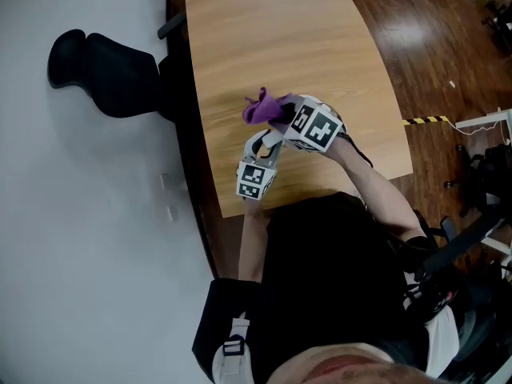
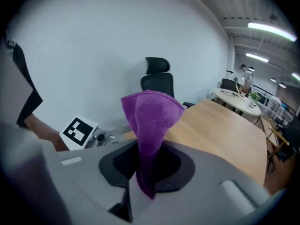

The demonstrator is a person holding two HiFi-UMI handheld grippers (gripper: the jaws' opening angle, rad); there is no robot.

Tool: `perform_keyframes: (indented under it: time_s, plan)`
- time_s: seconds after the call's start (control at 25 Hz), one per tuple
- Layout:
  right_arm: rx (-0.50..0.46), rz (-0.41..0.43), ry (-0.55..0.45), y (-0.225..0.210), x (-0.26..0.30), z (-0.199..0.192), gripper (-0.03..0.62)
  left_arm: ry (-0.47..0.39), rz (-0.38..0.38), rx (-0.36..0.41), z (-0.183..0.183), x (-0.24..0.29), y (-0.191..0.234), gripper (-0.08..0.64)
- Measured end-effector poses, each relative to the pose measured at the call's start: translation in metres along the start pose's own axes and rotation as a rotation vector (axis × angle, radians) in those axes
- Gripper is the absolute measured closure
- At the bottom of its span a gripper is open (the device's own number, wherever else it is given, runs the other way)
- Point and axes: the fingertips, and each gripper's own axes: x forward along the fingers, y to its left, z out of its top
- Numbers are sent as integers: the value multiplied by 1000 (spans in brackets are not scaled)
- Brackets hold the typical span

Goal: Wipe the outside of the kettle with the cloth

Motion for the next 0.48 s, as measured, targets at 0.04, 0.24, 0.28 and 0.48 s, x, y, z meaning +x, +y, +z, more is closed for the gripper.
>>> perform_keyframes:
  time_s: [0.04,0.24,0.28,0.48]
  plan:
    - [-33,20,28,9,11,-3,523,0,0,1,0,1,-2,509]
    - [137,-132,3,-78,-18,-45,525,1,-6,-3,0,3,-2,509]
    - [191,-195,25,-104,-33,-61,525,2,-9,-8,1,4,-1,509]
    - [326,-167,-166,-75,-89,-41,525,-5,-20,-7,7,5,6,509]
